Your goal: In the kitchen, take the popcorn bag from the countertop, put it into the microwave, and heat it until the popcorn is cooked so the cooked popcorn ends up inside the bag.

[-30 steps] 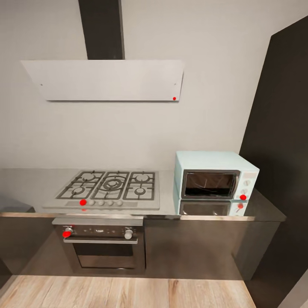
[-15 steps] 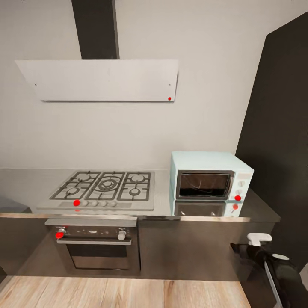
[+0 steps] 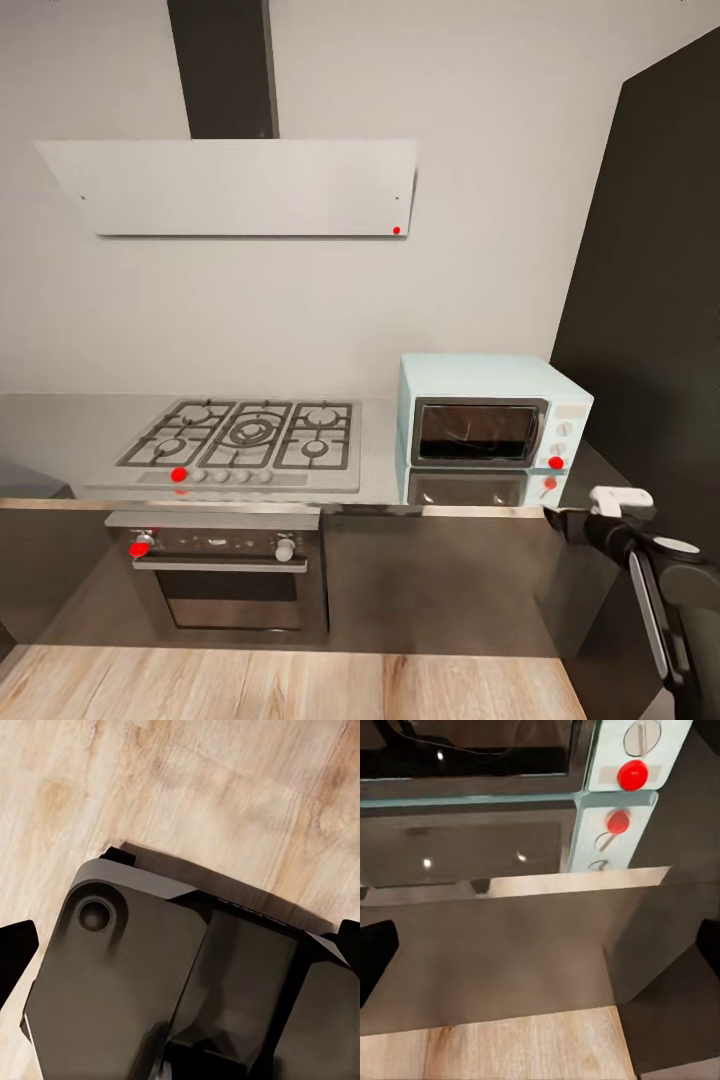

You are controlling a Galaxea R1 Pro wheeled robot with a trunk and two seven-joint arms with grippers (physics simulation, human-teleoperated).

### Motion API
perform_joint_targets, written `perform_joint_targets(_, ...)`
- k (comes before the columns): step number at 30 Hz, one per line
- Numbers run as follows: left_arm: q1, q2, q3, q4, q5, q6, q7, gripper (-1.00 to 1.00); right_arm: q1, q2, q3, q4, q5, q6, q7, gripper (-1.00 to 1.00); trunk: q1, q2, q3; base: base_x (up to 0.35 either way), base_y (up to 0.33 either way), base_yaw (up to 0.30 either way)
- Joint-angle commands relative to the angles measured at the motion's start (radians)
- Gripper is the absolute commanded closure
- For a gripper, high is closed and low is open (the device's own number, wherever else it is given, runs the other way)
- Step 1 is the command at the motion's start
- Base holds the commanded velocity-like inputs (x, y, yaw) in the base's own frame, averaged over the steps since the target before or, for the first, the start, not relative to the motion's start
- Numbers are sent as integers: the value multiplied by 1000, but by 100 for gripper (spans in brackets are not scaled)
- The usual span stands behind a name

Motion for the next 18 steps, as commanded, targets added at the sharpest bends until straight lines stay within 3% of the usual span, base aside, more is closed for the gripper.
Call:
perform_joint_targets(1,0,0,-8,0,7,-2,4,-100,-1,1,-1,-1,10,1,10,-100,0,-1,0,0,0,0)
perform_joint_targets(9,0,0,-8,0,13,-2,4,-100,-2,-3,0,2,8,-33,71,-100,0,-1,0,0,0,0)
perform_joint_targets(18,0,-1,-8,0,11,6,6,-100,-2,-3,0,2,10,-27,75,-100,0,-1,0,0,-63,0)
